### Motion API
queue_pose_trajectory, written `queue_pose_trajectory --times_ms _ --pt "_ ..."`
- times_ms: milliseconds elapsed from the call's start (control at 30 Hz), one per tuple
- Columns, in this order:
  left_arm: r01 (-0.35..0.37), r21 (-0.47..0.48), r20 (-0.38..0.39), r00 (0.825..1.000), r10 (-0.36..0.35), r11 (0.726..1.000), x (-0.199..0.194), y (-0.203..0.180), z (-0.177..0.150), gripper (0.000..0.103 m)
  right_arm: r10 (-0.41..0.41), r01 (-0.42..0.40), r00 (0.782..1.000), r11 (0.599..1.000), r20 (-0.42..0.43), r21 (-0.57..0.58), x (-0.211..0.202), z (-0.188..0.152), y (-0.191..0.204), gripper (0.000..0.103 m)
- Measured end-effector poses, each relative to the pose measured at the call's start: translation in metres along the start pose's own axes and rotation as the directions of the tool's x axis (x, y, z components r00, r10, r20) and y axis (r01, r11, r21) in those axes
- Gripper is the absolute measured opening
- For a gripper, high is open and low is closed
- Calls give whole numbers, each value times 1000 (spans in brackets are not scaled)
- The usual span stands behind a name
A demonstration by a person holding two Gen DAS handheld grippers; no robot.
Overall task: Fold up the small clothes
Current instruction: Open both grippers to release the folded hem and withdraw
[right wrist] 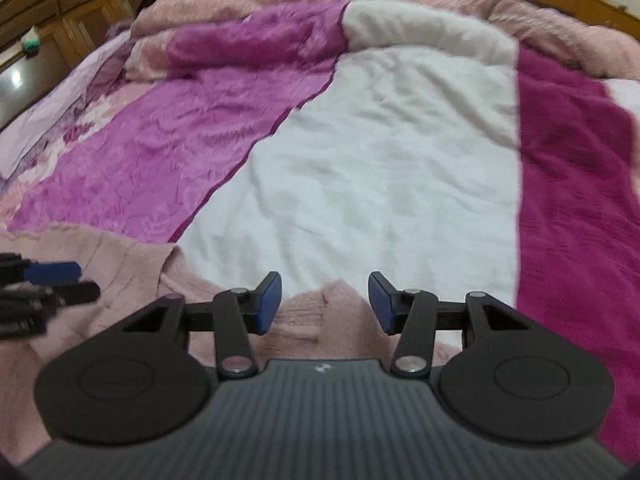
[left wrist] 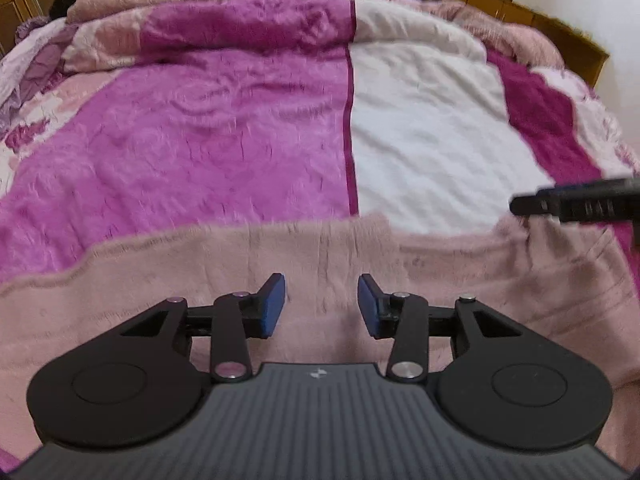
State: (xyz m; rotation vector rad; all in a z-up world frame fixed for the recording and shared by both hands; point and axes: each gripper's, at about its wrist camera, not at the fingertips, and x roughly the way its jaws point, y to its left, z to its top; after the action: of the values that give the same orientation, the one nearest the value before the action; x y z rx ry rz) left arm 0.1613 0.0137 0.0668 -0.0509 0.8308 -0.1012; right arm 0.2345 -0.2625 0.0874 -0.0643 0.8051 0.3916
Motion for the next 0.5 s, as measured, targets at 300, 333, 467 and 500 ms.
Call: queue_pose_trajectory --times_ms 300,333,467,500 --pt "-3 43 -15 1000 3 999 13 -3 -9 48 61 -74 993 989 -100 -125 24 -10 2 46" --pt "0 37 -17 1000 0 999 13 -2 -8 48 70 -85 992 985 -103 -150 22 -11 4 40" --pt "4 28 -16 1000 -3 1000 14 0 -8 48 79 -107 991 954 -111 -281 15 -15 13 21" --pt "2 30 -16 1000 -1 1000 14 0 -8 48 86 -114 991 944 -103 -309 12 -16 15 20"
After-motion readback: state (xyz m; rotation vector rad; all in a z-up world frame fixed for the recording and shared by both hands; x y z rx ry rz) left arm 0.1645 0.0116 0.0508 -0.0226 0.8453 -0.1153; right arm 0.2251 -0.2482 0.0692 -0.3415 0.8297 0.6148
